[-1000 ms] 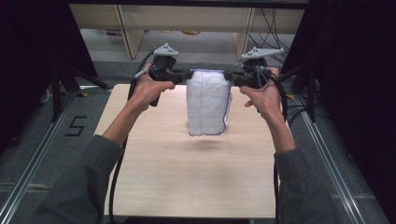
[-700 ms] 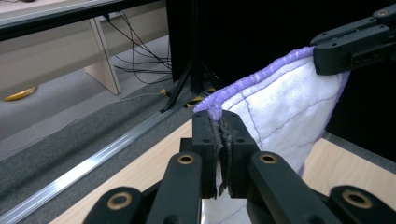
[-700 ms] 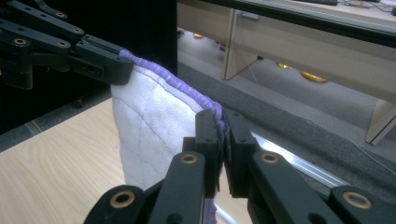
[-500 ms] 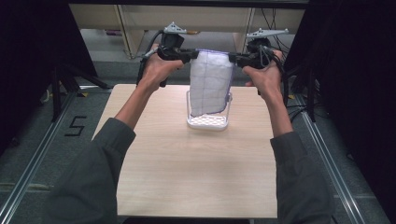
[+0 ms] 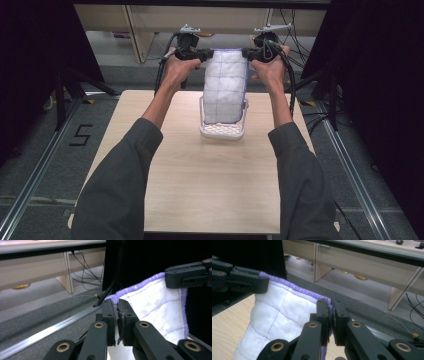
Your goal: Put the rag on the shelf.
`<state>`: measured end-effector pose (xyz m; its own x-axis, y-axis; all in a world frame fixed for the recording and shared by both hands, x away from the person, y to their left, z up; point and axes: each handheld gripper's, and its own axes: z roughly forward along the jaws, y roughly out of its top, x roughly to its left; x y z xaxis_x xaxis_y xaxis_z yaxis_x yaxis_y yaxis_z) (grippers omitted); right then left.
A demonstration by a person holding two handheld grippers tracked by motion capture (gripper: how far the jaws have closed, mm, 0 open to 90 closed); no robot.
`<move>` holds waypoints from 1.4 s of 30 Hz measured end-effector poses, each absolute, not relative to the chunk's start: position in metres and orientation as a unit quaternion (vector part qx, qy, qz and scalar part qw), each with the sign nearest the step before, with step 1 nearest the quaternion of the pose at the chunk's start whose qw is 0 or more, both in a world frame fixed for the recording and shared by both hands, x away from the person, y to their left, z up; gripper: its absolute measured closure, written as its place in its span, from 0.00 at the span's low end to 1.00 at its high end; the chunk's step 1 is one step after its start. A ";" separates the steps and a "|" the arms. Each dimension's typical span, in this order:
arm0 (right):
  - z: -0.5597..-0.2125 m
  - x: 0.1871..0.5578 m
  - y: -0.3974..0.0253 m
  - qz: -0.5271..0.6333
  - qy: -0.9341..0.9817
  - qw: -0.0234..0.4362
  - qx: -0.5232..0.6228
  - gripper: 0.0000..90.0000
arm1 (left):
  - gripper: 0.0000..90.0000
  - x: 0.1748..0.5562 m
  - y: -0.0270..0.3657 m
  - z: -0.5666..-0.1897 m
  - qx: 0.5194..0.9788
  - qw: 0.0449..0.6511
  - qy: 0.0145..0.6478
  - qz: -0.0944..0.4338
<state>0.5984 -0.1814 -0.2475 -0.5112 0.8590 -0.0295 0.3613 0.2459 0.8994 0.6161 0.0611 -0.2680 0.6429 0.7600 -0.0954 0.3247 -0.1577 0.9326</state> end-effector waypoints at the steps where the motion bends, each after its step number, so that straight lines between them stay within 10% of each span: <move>1: -0.250 0.600 -0.181 0.456 0.740 0.273 0.412 0.95 | 0.94 0.618 0.061 -0.271 0.734 0.531 0.372 0.203; 23: -0.308 0.619 -0.175 0.409 0.745 0.256 0.460 0.94 | 0.92 0.629 0.056 -0.319 0.743 0.503 0.402 0.181; 30: -0.321 0.625 -0.175 0.394 0.744 0.246 0.481 0.68 | 0.83 0.627 0.062 -0.328 0.753 0.488 0.409 0.167; 42: -0.325 0.619 -0.194 0.389 0.744 0.226 0.495 0.67 | 0.70 0.607 0.091 -0.336 0.757 0.474 0.425 0.145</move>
